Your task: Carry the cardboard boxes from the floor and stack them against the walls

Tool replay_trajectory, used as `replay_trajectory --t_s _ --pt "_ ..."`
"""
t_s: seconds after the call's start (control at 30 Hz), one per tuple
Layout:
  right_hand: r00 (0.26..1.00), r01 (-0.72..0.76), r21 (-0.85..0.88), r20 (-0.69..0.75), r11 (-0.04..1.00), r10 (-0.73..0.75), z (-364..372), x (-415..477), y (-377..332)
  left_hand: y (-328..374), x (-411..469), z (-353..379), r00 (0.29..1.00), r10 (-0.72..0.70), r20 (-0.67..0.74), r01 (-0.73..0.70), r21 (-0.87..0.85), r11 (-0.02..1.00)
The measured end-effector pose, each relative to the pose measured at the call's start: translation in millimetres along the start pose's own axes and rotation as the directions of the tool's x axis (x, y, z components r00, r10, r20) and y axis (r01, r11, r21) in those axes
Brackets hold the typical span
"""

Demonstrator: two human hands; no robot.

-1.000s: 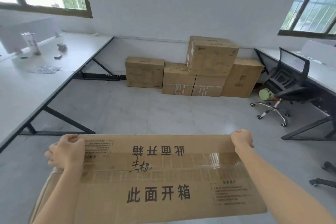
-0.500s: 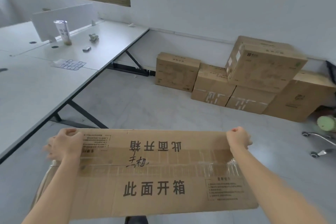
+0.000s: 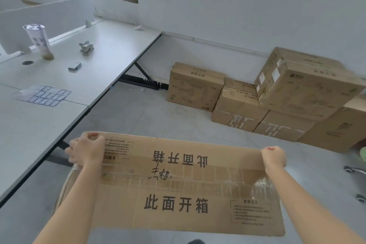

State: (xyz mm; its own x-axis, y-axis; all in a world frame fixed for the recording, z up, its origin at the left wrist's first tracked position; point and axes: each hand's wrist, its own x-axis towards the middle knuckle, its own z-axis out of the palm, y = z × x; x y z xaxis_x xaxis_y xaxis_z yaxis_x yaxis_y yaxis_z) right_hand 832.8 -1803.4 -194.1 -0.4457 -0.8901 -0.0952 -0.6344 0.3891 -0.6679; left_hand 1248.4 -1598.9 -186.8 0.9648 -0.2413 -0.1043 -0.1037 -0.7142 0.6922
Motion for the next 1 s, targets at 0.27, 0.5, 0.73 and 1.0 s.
replay_trajectory --t_s 0.27,0.5,0.73,1.0 --pt "0.997 -0.077 0.057 -0.005 0.995 0.077 61 127 -46 106 62 122 0.996 0.043 0.073 -0.044 0.015 0.999" --pt "0.991 -0.083 0.126 0.119 0.989 0.068 112 257 -126 207 114 204 0.999 0.001 0.052 -0.001 0.01 1.0" --pt "0.993 -0.063 0.133 0.112 0.989 0.048 163 339 -191 275 159 263 0.999 -0.04 -0.024 0.04 -0.023 0.999" --pt "0.99 -0.08 0.167 0.124 0.983 0.06 246 433 -264 342 254 357 0.998 -0.061 -0.004 0.06 -0.019 0.998"
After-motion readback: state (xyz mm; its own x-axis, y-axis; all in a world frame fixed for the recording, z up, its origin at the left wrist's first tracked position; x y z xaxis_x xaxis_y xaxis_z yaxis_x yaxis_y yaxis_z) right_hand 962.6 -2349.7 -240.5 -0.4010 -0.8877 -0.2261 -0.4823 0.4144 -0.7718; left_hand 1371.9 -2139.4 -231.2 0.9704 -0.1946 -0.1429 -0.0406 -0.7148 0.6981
